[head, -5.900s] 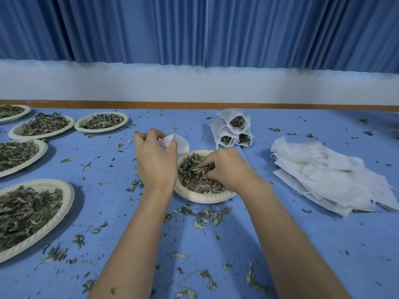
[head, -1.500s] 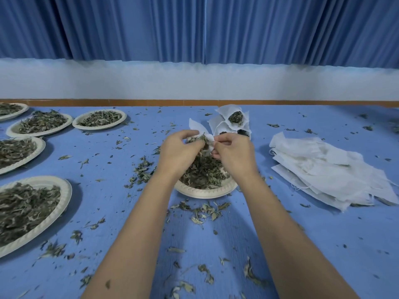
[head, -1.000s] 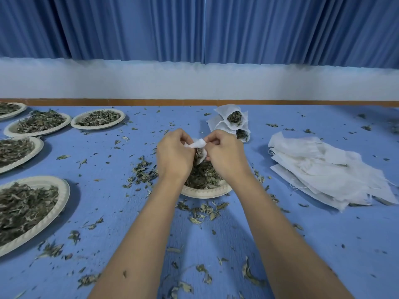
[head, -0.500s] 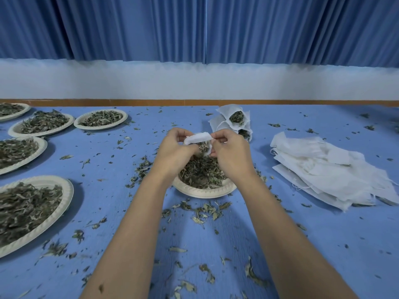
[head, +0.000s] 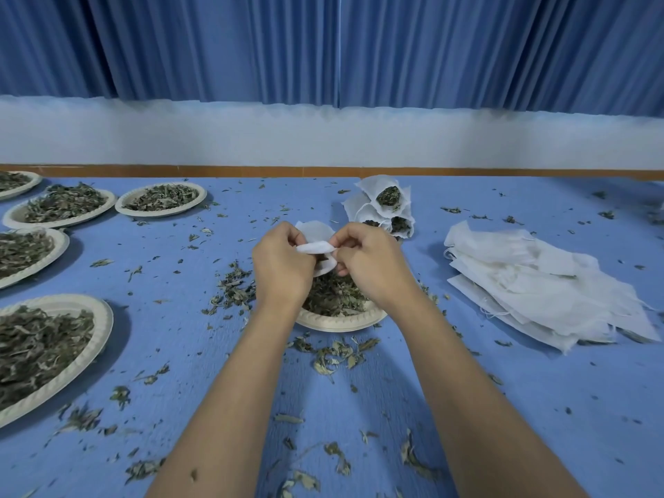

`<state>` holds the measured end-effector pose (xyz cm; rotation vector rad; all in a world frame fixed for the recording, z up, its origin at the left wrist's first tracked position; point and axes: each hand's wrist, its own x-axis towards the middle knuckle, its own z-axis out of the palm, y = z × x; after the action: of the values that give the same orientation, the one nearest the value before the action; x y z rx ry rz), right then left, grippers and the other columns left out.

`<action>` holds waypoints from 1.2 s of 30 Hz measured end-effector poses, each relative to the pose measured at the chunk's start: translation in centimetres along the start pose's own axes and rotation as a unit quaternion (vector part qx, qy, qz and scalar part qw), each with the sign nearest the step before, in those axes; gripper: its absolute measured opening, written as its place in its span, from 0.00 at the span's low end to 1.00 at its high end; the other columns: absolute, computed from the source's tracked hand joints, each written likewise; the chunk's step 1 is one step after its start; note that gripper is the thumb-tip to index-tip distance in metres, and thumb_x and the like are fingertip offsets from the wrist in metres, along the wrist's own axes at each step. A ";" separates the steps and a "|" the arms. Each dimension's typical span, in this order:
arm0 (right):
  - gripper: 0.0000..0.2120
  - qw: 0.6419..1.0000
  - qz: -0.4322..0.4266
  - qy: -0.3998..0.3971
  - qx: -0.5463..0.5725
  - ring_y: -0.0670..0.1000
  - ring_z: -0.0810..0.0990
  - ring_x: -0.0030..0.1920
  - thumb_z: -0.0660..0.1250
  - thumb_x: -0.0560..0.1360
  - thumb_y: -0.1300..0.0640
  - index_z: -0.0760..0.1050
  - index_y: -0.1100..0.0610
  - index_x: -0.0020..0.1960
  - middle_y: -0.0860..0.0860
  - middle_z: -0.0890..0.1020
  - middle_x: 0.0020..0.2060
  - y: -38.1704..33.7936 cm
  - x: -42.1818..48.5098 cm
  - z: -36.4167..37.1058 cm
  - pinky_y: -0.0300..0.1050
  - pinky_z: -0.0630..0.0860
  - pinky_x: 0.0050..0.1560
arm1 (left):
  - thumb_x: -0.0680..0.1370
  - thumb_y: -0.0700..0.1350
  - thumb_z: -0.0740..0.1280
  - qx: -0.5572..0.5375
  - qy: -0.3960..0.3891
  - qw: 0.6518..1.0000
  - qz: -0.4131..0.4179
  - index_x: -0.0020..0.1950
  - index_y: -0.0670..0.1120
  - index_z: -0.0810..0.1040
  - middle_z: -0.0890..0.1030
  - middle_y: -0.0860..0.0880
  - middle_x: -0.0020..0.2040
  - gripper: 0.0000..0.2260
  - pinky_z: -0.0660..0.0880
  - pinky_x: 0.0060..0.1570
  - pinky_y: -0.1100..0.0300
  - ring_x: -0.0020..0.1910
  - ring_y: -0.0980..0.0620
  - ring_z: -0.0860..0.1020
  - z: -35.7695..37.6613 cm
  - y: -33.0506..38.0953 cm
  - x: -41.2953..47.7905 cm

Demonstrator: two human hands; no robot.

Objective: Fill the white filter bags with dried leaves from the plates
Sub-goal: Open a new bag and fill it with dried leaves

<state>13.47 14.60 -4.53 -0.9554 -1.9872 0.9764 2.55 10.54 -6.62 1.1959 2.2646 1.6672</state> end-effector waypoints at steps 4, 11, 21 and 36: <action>0.12 1.000 -0.001 -0.004 0.010 0.61 0.80 0.41 0.63 0.73 0.65 0.75 0.50 0.37 0.57 0.81 0.35 0.2 0.1 0.3 0.59 0.78 0.47 | 0.72 0.33 0.66 0.008 0.031 0.999 -0.004 0.33 0.48 0.66 0.71 0.52 0.32 0.14 0.61 0.24 0.65 0.29 0.56 0.68 0.2 -0.1 0.1; 0.21 0.992 0.041 -0.073 -0.095 0.50 0.73 0.61 0.66 0.74 0.53 0.71 0.49 0.66 0.50 0.74 0.64 0.8 0.8 -1.3 0.41 0.69 0.52 | 0.74 0.40 0.67 -0.198 -0.022 0.975 -0.100 0.43 0.50 0.71 0.75 0.52 0.42 0.07 0.76 0.42 0.55 0.44 0.48 0.77 -1.0 0.9 0.9; 0.22 0.939 0.022 -0.182 -0.291 0.49 0.76 0.59 0.73 0.71 0.58 0.76 0.49 0.63 0.51 0.76 0.64 1.7 0.5 -1.5 0.34 0.67 0.49 | 0.77 0.43 0.66 -0.236 0.044 0.966 -0.098 0.41 0.51 0.72 0.76 0.50 0.42 0.07 0.79 0.47 0.44 0.42 0.45 0.79 -1.3 0.5 1.1; 0.05 0.955 0.164 0.025 0.246 0.49 0.80 0.32 0.72 0.69 0.67 0.81 0.58 0.43 0.55 0.84 0.36 1.5 0.8 -3.0 0.39 0.81 0.36 | 0.78 0.44 0.65 -0.248 0.044 0.964 -0.079 0.40 0.52 0.73 0.75 0.55 0.43 0.07 0.78 0.51 0.47 0.50 0.44 0.80 -0.1 0.3 0.4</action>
<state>16.10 16.89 -4.23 -1.0212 -1.4552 1.5250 2.42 10.75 -6.22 0.8167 1.7578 2.0806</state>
